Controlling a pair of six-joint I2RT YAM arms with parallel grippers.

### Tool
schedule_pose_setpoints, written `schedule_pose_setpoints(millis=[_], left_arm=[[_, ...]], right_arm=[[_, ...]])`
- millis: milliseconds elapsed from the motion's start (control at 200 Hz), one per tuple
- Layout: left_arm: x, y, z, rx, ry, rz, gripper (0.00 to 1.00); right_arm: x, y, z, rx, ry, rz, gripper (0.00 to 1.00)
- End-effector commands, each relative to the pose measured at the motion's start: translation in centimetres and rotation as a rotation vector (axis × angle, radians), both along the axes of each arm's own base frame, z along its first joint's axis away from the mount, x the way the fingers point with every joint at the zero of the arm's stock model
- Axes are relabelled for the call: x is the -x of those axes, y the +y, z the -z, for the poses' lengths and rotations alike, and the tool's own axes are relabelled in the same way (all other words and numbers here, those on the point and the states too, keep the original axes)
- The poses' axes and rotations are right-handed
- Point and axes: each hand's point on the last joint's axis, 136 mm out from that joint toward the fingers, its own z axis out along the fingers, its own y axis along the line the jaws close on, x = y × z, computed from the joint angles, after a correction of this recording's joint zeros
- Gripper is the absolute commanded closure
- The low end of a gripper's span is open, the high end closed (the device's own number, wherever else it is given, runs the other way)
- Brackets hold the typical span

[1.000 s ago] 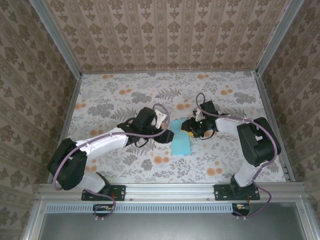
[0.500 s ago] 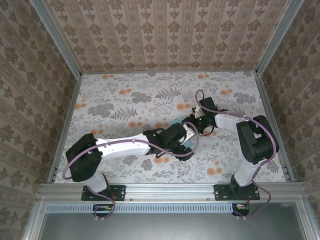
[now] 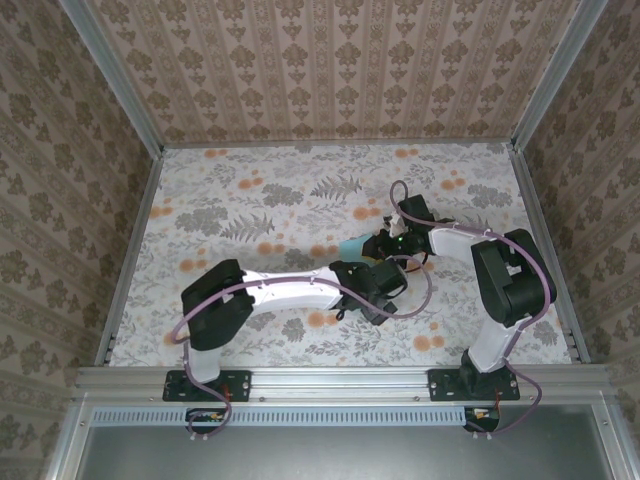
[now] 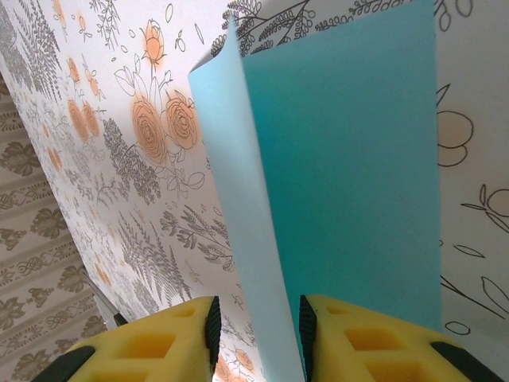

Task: Fold a paper plane with a square sheet of paper (fold left side to right side)
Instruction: Fold the triangle a second time at the center of the table.

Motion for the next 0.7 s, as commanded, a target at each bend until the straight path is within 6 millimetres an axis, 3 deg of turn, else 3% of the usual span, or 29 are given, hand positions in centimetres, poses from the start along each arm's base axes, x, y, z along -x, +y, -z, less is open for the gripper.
schedule_pose_setpoints(millis=[0,140,320,695], left_arm=[[-0.1,0.5,0.4,-0.079,-0.020,-0.005,0.14],[-0.2,0.4,1.0,-0.108,-0.020,-0.007,0.18],[-0.3,0.4,0.5,-0.097,-0.032,-0.010,0.30],[-0.3,0.6,-1.2,0.006,-0.018,-0.026,0.75]], right_arm=[[0.1,0.2,-0.1,-0.018,0.022,-0.017,0.66],[0.1,0.2,0.0,-0.018,0.025,-0.014,0.66],[0.2,0.1,0.1,-0.014,0.029,-0.014,0.66],[0.5,-0.3,0.5,0.020,0.036,-0.022,0.66]])
